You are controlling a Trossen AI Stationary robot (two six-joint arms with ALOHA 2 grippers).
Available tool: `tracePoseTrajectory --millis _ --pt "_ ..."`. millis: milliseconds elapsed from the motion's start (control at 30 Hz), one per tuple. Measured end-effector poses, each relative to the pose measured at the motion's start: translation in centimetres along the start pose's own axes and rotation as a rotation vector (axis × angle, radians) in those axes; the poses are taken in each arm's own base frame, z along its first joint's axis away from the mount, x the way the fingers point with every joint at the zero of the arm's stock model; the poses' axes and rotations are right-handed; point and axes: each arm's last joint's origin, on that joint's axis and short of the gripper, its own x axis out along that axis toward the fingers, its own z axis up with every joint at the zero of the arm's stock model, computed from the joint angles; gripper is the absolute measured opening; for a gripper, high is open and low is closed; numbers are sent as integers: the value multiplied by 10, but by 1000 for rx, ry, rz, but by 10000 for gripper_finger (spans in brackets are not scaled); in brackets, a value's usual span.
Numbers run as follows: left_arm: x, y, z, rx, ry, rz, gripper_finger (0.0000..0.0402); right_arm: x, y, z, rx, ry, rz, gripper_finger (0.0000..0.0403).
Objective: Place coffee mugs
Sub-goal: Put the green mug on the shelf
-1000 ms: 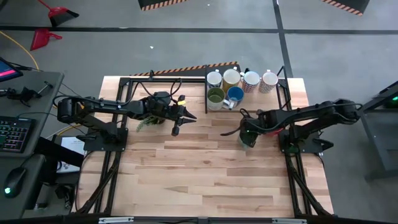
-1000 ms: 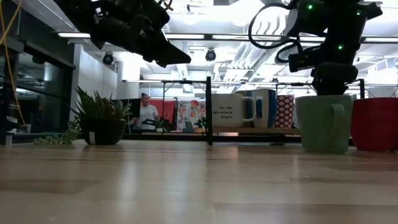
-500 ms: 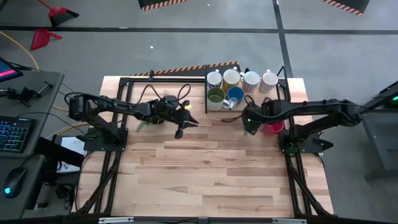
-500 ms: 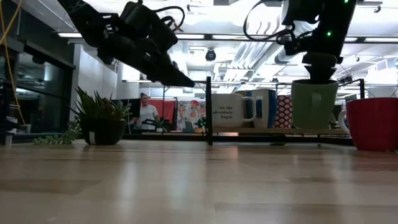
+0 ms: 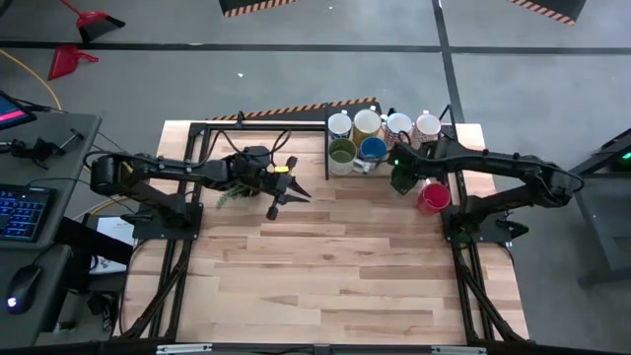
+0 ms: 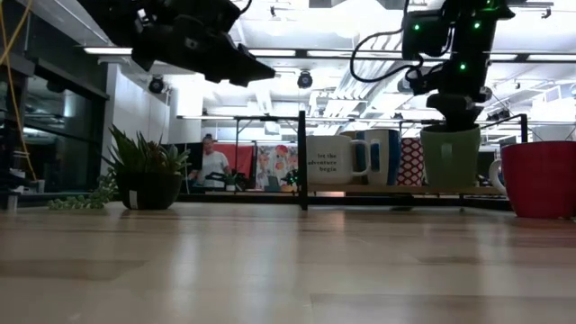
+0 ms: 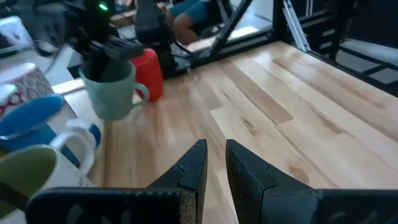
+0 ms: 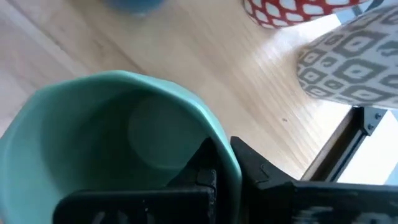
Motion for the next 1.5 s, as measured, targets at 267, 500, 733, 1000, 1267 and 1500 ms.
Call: tracePoseTrajectory --millis 267,500,733,1000,1267,1500 --pt "0 -1 -2 -11 19 -12 51 9 -19 13 50 -33 29 0" --pt "0 -2 -2 -11 19 -13 51 16 -36 20 106 -47 22 0" --pt "2 -7 1 -3 12 -31 51 21 -51 24 174 -59 58 0" --pt "4 -12 3 5 7 -52 51 26 -63 25 242 -42 109 0" --pt "5 -14 3 5 6 -58 51 26 -64 27 255 -59 133 0" --pt "5 -14 3 5 6 -57 51 26 -64 29 252 -78 163 14"
